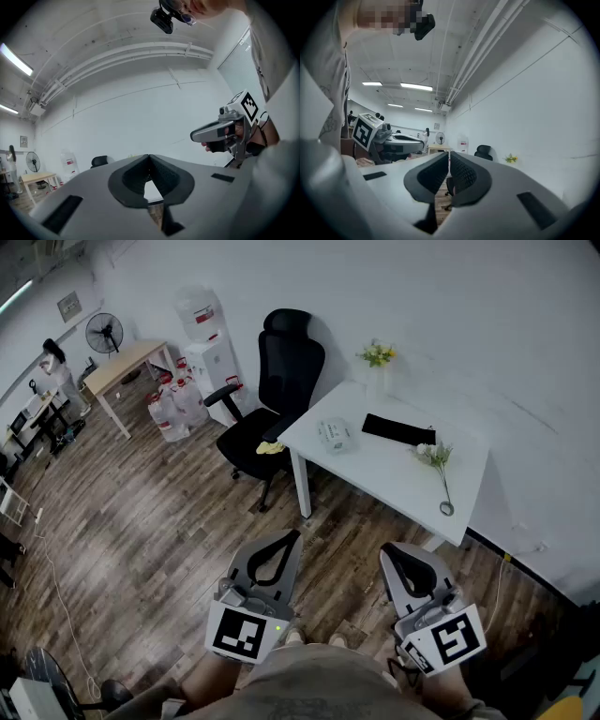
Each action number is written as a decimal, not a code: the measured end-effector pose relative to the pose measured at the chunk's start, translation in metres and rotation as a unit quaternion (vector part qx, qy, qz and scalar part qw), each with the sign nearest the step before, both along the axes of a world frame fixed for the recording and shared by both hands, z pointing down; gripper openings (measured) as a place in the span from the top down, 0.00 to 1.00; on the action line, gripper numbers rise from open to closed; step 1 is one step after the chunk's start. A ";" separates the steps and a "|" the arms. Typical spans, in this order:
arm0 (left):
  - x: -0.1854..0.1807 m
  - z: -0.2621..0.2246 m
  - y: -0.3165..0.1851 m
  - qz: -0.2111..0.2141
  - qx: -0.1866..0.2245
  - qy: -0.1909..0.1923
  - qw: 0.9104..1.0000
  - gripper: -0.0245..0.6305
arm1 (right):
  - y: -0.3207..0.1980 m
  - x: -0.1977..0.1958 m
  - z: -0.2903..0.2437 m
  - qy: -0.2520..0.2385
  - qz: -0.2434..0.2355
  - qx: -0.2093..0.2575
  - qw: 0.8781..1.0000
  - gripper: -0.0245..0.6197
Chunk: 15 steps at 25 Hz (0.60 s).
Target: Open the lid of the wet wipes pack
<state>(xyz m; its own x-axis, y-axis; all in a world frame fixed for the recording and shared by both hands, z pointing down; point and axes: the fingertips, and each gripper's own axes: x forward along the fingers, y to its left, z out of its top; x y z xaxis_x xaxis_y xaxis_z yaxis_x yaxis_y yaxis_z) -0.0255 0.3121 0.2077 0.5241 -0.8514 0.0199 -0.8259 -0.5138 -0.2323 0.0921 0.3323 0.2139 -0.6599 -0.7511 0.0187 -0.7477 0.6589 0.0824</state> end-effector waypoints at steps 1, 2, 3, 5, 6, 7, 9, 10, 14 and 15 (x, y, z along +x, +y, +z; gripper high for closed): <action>0.001 0.000 0.000 -0.001 -0.001 0.001 1.000 0.94 | -0.001 0.001 0.000 0.000 0.000 0.000 1.000 0.90; 0.002 0.001 -0.001 -0.002 -0.002 0.001 1.000 0.94 | -0.001 0.002 0.001 -0.001 0.000 -0.001 1.000 0.90; 0.003 0.001 -0.001 -0.003 -0.003 0.002 1.000 0.94 | -0.002 0.004 0.002 -0.002 0.000 -0.002 1.000 0.90; 0.006 0.002 -0.001 -0.004 -0.004 0.002 1.000 0.94 | -0.003 0.007 0.004 -0.006 0.000 -0.005 1.000 0.90; 0.007 0.003 -0.001 -0.005 -0.004 0.001 1.000 0.94 | -0.003 0.009 0.005 -0.008 0.000 -0.006 1.000 0.90; 0.009 0.004 -0.001 -0.006 -0.005 0.001 1.000 0.94 | -0.004 0.011 0.006 -0.010 0.000 -0.008 1.000 0.90; 0.013 0.005 -0.003 -0.009 -0.006 0.001 1.000 0.94 | -0.006 0.016 0.009 -0.011 -0.003 -0.012 1.000 0.90; 0.016 0.006 -0.005 -0.011 -0.007 0.001 1.000 0.94 | -0.008 0.018 0.010 -0.011 -0.005 -0.013 1.000 0.90; 0.024 0.011 -0.010 -0.020 -0.008 -0.001 1.000 0.94 | -0.014 0.028 0.017 -0.008 -0.010 -0.018 1.000 0.90; 0.025 0.012 -0.009 -0.023 -0.009 -0.001 1.000 0.94 | -0.014 0.030 0.019 -0.005 -0.013 -0.020 1.000 0.90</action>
